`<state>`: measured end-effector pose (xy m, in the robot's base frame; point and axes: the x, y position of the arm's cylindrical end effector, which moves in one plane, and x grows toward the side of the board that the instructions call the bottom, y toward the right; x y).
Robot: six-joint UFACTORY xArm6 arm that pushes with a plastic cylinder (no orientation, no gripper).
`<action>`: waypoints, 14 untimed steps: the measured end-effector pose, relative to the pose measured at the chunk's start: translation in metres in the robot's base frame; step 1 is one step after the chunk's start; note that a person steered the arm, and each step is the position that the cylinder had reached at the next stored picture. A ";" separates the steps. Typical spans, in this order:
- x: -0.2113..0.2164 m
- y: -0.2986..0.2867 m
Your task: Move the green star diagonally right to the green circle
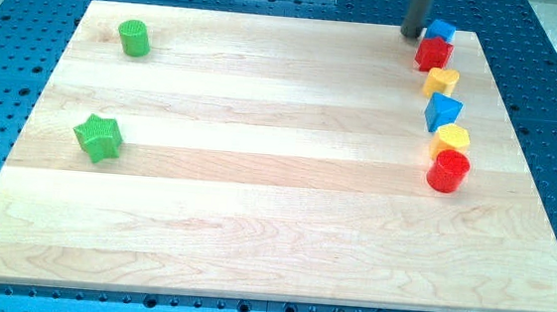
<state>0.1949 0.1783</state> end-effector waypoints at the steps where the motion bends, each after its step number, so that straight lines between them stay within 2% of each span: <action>1: -0.004 -0.002; 2: -0.001 -0.037; 5: 0.000 -0.012; 10: 0.053 0.031; 11: 0.053 0.024; 12: 0.053 -0.017; 13: 0.079 -0.098; 14: 0.168 -0.157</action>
<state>0.3626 0.0217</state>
